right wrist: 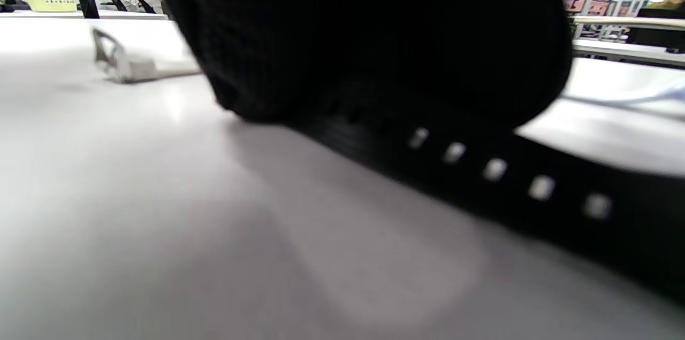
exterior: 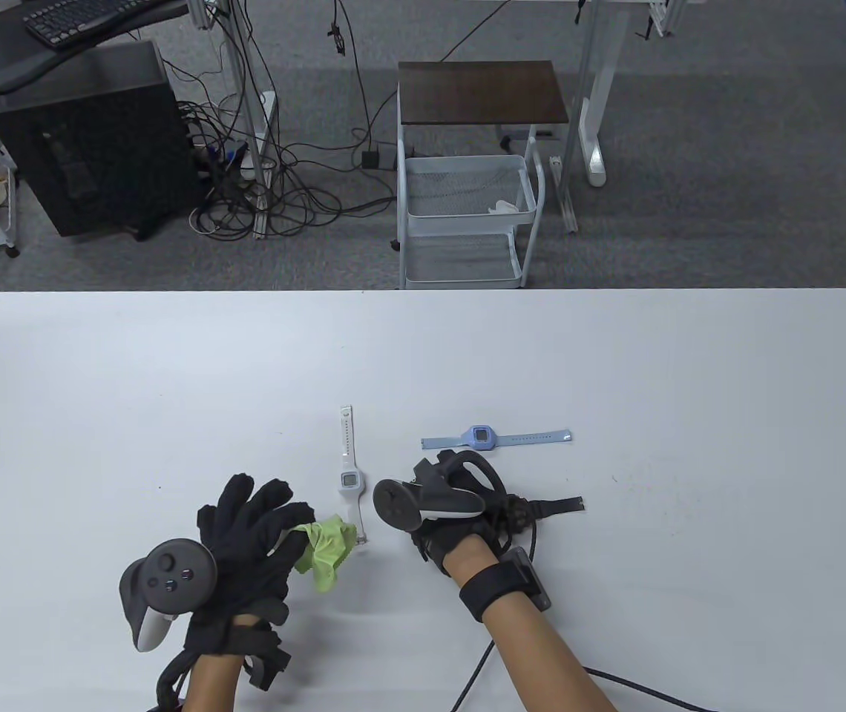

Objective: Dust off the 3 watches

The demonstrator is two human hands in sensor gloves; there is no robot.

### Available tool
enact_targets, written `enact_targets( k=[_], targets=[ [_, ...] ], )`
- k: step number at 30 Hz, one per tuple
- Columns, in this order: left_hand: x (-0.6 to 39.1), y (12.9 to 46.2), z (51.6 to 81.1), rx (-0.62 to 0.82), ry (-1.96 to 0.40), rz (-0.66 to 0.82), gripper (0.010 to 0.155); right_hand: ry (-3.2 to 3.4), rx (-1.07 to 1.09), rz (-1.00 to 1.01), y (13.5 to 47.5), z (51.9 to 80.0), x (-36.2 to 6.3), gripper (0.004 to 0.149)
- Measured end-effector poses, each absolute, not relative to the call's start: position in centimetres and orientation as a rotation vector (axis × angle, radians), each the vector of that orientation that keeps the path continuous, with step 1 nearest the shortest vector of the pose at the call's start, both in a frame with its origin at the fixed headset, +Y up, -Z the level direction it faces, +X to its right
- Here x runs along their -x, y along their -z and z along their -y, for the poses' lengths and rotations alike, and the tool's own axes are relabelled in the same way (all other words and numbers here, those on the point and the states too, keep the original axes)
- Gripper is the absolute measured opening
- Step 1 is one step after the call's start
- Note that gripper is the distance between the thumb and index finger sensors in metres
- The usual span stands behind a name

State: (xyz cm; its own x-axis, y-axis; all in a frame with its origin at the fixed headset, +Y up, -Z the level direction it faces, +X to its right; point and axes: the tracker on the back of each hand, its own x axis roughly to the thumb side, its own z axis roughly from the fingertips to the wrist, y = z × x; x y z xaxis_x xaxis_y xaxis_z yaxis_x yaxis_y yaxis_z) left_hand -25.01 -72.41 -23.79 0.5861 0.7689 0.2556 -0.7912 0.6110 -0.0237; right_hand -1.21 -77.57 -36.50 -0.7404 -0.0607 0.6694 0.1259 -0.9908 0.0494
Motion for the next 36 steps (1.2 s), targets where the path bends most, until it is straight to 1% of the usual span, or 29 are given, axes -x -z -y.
enact_targets(
  k=[8,10,17,23,27,31,36],
  targets=[
    [25.0,23.8,72.4,-0.093,-0.924,0.257,0.045,2.881,1.083,0.214,36.9,77.5,0.6,0.034],
    [25.0,23.9,72.4,-0.088,-0.933,0.262,0.045,2.939,1.062,0.223,37.3,77.1,0.0,0.034],
    [24.7,23.9,72.3,-0.084,-0.941,0.28,0.045,3.306,1.09,-0.025,38.1,74.4,-3.0,0.036],
    [24.5,23.9,72.4,-0.073,-0.934,0.288,0.045,3.413,1.092,-0.098,38.0,72.8,-4.7,0.036],
    [24.6,23.9,72.4,-0.077,-0.937,0.288,0.045,3.476,1.121,-0.208,37.5,71.6,-5.4,0.037],
    [24.2,23.9,72.3,-0.074,-0.933,0.307,0.045,3.499,1.149,-0.34,36.7,69.7,-6.0,0.037],
    [23.7,23.9,72.3,-0.064,-0.924,0.327,0.044,3.559,1.145,-0.383,35.8,67.7,-6.7,0.038]
  ],
)
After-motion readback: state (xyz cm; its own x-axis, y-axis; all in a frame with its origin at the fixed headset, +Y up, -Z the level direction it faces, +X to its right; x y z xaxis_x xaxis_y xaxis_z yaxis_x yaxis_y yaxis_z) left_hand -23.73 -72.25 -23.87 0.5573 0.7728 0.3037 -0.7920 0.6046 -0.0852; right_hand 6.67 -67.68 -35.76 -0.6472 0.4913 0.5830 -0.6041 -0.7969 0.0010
